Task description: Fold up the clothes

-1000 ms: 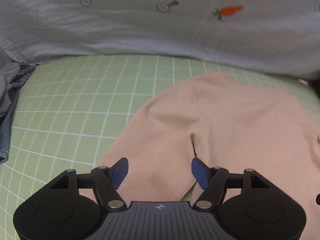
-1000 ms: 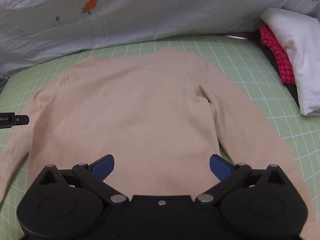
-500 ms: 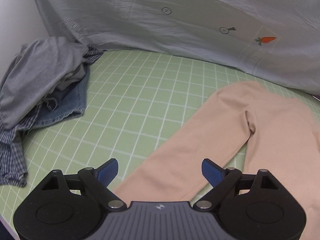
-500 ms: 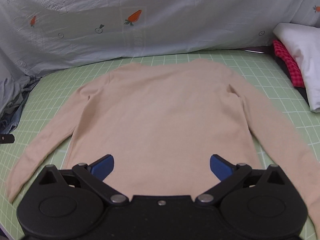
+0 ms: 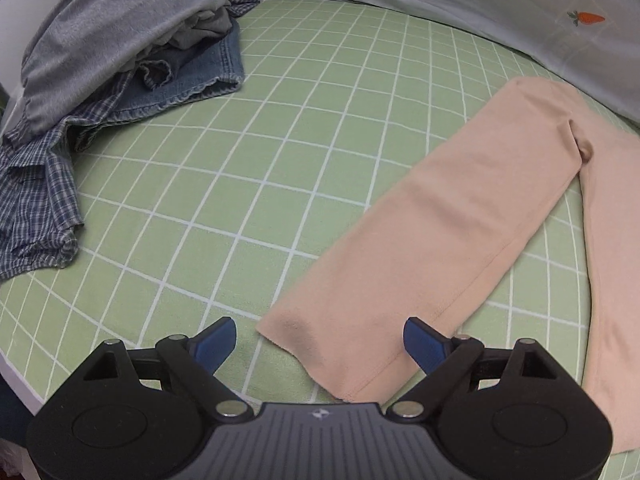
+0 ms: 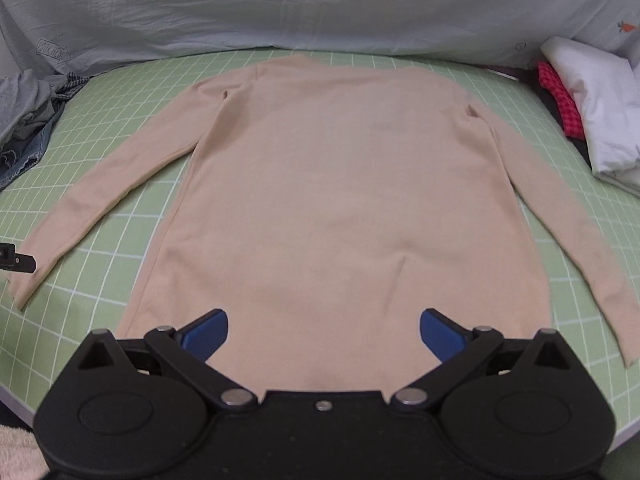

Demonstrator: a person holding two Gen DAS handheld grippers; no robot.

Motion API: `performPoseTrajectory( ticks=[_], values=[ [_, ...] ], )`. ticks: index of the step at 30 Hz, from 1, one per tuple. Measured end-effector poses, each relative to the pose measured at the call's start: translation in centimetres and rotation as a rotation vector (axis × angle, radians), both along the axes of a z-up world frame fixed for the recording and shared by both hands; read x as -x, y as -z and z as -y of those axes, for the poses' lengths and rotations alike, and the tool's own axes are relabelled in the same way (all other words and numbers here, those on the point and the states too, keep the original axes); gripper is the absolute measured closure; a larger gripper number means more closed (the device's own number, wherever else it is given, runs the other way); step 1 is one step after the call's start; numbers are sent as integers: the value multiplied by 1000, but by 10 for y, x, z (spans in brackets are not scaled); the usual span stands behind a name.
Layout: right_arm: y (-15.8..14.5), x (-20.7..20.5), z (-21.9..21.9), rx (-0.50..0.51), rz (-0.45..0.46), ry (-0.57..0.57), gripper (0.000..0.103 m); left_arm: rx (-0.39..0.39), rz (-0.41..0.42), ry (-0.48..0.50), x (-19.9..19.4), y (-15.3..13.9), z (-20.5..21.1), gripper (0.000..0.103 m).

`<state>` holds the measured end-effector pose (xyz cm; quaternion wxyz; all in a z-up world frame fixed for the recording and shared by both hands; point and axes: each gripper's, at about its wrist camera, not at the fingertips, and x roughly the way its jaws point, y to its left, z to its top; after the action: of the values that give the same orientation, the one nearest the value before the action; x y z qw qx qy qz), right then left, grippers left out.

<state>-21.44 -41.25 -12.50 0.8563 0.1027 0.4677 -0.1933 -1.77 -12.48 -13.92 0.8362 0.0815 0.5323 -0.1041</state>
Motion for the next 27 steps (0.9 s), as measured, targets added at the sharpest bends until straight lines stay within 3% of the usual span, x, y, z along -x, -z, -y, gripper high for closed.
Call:
performPoseTrajectory(
  ticks=[4, 7, 10, 15, 19, 25, 27],
  values=[
    [7, 7, -18, -9, -33, 32, 0, 6, -1, 71, -2, 6, 5, 12],
    [7, 7, -25, 3, -44, 47, 0, 24, -8, 60, -4, 7, 5, 12],
    [4, 7, -26, 16, -35, 56, 0, 36, 0, 63, -4, 4, 7, 21],
    [-2, 5, -13, 34, -13, 88, 0, 77, -3, 79, -2, -4, 16, 86],
    [-6, 2, 6, 6, 30, 121, 0, 93, -19, 19, -8, -11, 19, 89],
    [-10, 3, 46, -28, 82, 143, 0, 131, 58, -38, -10, -45, 36, 90],
    [-11, 6, 64, -52, 102, 163, 0, 144, 89, -16, -7, -57, 58, 90]
  ],
)
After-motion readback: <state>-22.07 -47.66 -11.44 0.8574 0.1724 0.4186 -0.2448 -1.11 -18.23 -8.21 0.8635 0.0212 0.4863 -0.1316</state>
